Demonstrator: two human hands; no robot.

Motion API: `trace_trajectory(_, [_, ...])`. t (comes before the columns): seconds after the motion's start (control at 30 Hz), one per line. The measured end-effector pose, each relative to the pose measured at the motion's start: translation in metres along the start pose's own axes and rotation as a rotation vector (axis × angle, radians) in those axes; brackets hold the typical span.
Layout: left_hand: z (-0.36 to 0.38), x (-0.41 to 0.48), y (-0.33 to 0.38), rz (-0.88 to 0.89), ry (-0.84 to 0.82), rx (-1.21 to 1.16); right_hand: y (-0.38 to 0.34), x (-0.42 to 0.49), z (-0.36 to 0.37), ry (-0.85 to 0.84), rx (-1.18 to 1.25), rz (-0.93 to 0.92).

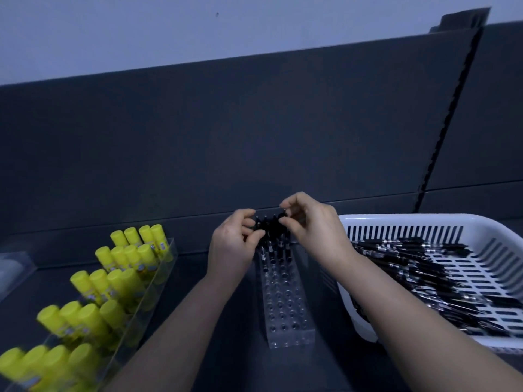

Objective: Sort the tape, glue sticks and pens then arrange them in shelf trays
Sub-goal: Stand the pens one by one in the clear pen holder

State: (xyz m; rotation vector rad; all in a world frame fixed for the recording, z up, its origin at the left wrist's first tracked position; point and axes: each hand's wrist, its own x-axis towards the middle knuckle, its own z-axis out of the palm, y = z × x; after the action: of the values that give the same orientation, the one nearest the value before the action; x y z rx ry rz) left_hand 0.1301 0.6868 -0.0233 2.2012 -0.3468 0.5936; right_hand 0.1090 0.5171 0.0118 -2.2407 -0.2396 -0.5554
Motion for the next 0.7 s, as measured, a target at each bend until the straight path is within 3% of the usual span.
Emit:
trace_trajectory(0.17, [-0.017,0.002,-0.013,0.017,0.052,0.135,0.001,0.006,0.021,-0.068,-0.056,-0.036])
trace_trajectory(0.5, [-0.031,-0.002,-0.014,0.224,-0.042,0.481,0.010,0.003,0.035,-0.210,-0.218,-0.007])
trace_trajectory(0.7, [-0.025,-0.001,0.013,0.240,0.002,0.381,0.018,-0.007,0.008,-0.132,-0.241,-0.016])
